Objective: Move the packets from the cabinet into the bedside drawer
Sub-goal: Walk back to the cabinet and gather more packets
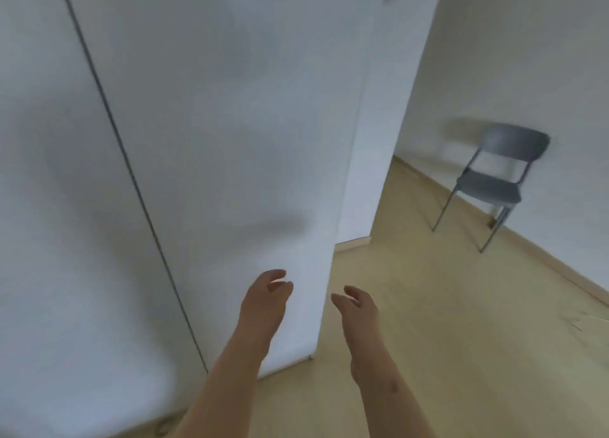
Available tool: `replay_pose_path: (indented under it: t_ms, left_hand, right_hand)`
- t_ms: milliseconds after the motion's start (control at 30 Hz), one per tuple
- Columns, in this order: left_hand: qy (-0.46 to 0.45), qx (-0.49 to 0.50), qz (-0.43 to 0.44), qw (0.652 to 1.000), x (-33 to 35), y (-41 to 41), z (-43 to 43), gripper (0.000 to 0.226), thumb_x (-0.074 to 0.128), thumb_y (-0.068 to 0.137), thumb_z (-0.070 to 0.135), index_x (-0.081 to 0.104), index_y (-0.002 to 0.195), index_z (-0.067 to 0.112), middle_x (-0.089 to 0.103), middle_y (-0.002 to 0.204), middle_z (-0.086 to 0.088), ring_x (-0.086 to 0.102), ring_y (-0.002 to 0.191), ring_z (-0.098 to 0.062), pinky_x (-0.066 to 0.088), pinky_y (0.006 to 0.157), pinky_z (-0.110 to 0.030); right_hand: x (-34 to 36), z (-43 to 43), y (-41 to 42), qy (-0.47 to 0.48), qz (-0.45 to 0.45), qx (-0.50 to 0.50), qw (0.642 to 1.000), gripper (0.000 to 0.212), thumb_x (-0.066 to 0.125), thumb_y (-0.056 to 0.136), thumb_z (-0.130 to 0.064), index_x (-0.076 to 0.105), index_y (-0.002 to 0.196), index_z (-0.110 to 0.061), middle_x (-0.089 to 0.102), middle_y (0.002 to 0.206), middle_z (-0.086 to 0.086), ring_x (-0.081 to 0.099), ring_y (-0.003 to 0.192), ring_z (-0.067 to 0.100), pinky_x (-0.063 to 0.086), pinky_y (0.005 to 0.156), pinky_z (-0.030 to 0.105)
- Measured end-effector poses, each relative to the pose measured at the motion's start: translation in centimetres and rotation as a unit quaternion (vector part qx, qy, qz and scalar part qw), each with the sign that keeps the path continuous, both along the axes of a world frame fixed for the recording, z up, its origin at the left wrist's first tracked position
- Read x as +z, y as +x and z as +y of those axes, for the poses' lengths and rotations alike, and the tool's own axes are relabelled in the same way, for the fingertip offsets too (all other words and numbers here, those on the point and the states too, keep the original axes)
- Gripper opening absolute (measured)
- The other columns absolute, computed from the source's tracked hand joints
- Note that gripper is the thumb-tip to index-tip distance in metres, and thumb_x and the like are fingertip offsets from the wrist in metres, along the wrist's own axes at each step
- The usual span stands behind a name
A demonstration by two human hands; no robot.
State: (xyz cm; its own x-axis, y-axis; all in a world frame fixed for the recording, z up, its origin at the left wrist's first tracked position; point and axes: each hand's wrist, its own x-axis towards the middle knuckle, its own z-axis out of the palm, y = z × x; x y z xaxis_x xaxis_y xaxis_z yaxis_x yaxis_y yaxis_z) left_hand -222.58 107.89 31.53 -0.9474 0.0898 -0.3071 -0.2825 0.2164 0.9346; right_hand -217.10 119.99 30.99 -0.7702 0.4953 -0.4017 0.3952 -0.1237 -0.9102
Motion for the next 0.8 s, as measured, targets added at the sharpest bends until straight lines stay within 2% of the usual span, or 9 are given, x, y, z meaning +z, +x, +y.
replay_pose_path:
  t_ms: [133,267,367,467,567,800]
  left_hand:
    - [0.020,-0.096,0.011,0.995,1.7,1.3,12.2,0.022,0.053,0.090,0.019,0.059,0.110,0.027,0.061,0.097,0.008,0.059,0.088,-0.013,0.045,0.075,-0.027]
    - [0.023,-0.200,0.008,0.980,2.3,3.8,24.0,0.020,0.053,0.089,0.019,0.060,0.105,0.029,0.063,0.095,0.005,0.063,0.096,-0.016,0.048,0.084,-0.033]
    - [0.018,-0.287,0.029,0.957,2.2,6.2,32.8,0.019,0.053,0.090,0.020,0.058,0.107,0.029,0.062,0.092,0.011,0.063,0.093,-0.017,0.047,0.075,-0.029]
    - [0.016,-0.365,0.041,0.930,1.7,8.3,41.3,0.024,0.053,0.091,0.022,0.056,0.114,0.027,0.063,0.103,0.005,0.062,0.099,-0.019,0.044,0.075,-0.028]
    - [0.011,-0.428,0.045,0.902,0.9,9.7,49.0,0.019,0.053,0.091,0.022,0.056,0.108,0.029,0.063,0.110,0.002,0.060,0.101,-0.018,0.044,0.079,-0.028]
    - [0.025,-0.551,0.049,0.832,1.8,14.1,67.7,0.014,0.054,0.090,0.021,0.059,0.100,0.030,0.064,0.095,0.009,0.063,0.095,-0.017,0.046,0.079,-0.031]
  right_hand:
    - [1.0,10.5,4.2,-0.001,0.018,-0.124,0.992,0.037,0.055,0.092,-0.024,0.049,0.129,-0.020,0.052,0.123,0.002,0.049,0.099,0.017,0.038,0.082,0.029]
    - [1.1,19.7,9.0,-0.021,0.028,-0.240,0.970,0.030,0.055,0.092,-0.020,0.052,0.122,-0.018,0.053,0.111,0.003,0.048,0.090,0.015,0.038,0.077,0.028]
    - [0.6,26.5,12.4,-0.025,0.032,-0.333,0.942,0.027,0.055,0.091,-0.016,0.054,0.118,-0.018,0.054,0.097,-0.001,0.048,0.083,0.012,0.036,0.079,0.029]
    - [0.1,32.8,14.7,-0.033,0.042,-0.405,0.913,0.025,0.055,0.090,-0.015,0.055,0.115,-0.019,0.053,0.092,-0.007,0.050,0.087,0.014,0.037,0.080,0.030]
    - [-0.3,39.0,15.9,-0.036,0.045,-0.449,0.892,0.025,0.056,0.090,-0.017,0.054,0.115,-0.020,0.053,0.096,-0.006,0.051,0.095,0.017,0.039,0.083,0.030]
    - [1.4,54.9,20.6,-0.015,0.068,-0.567,0.821,0.020,0.055,0.091,-0.017,0.054,0.110,-0.022,0.055,0.097,-0.007,0.054,0.102,0.019,0.041,0.090,0.033]
